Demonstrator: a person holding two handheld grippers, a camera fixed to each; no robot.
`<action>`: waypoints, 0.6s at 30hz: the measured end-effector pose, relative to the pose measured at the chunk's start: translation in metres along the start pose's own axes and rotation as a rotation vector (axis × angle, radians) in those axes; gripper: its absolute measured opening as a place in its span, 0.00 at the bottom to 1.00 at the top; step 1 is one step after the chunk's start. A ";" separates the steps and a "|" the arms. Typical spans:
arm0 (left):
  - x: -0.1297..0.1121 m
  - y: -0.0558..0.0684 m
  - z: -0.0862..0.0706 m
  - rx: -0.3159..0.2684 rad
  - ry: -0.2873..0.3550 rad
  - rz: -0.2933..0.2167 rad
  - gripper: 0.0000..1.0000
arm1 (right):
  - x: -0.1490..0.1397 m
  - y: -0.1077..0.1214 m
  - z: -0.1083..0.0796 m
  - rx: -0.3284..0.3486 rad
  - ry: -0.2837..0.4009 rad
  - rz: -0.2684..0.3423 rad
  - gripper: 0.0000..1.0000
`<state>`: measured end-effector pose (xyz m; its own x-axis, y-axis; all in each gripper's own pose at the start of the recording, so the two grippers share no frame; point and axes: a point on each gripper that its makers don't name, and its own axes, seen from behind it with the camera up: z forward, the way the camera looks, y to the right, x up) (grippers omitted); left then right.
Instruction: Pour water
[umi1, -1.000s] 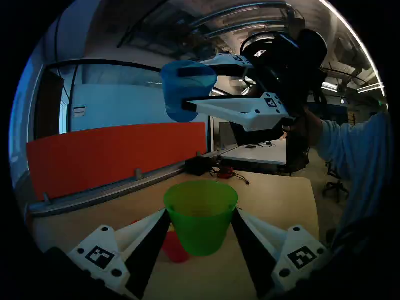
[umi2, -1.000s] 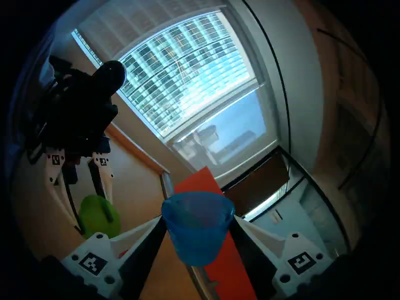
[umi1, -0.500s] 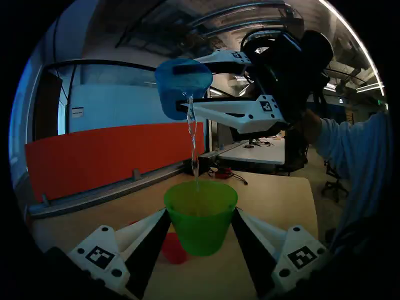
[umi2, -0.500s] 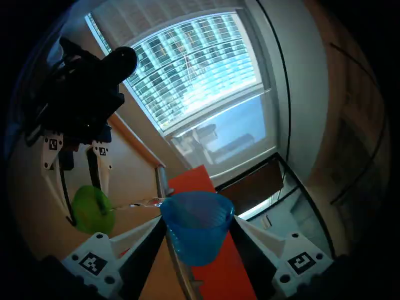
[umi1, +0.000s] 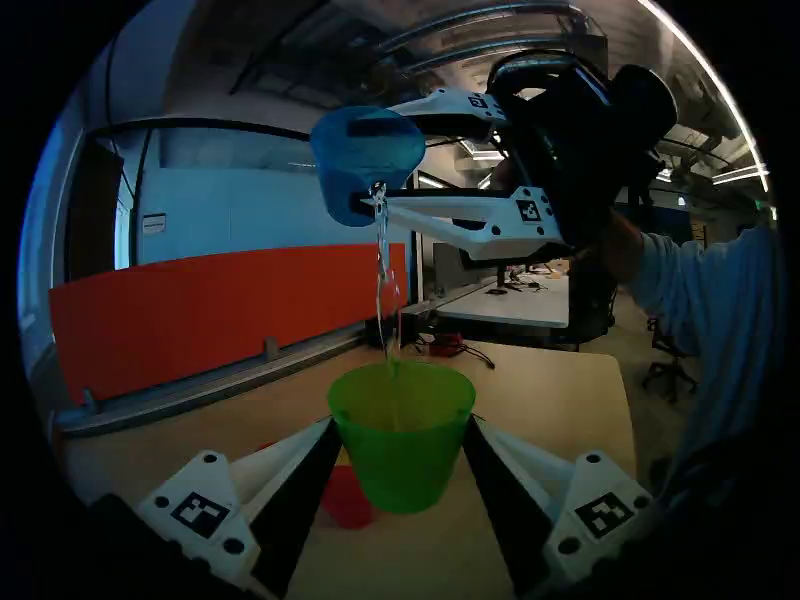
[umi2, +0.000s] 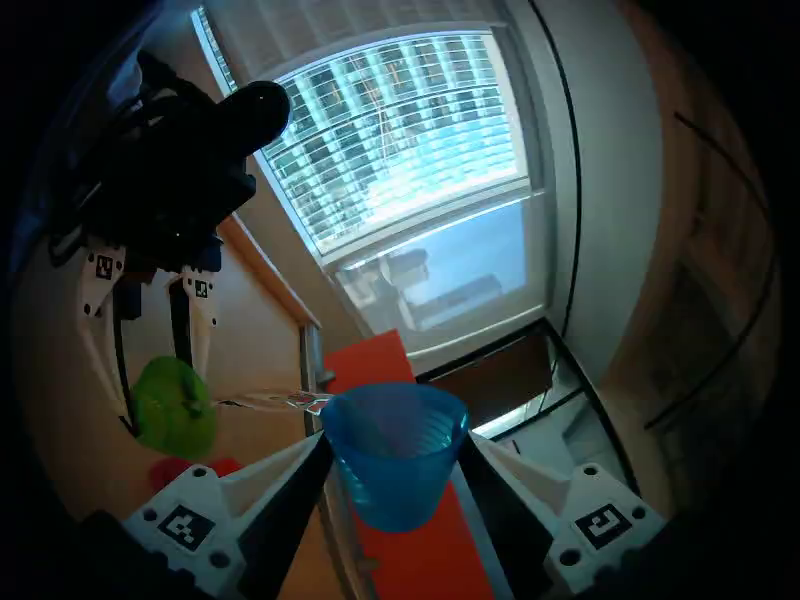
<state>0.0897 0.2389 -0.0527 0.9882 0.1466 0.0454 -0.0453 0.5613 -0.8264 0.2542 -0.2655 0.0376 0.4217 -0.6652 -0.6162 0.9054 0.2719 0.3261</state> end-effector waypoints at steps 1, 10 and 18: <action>0.001 0.000 0.000 -0.001 0.000 0.001 0.83 | 0.000 0.001 0.000 -0.003 0.000 -0.008 0.89; 0.004 0.002 0.001 -0.001 0.004 0.008 0.83 | 0.002 0.009 -0.002 -0.019 0.001 -0.057 0.89; 0.004 0.002 0.002 0.000 0.003 0.010 0.83 | 0.004 0.016 -0.004 -0.033 0.000 -0.102 0.89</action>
<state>0.0933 0.2418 -0.0531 0.9881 0.1497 0.0353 -0.0553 0.5601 -0.8266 0.2700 -0.2612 0.0380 0.3275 -0.6905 -0.6450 0.9447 0.2256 0.2381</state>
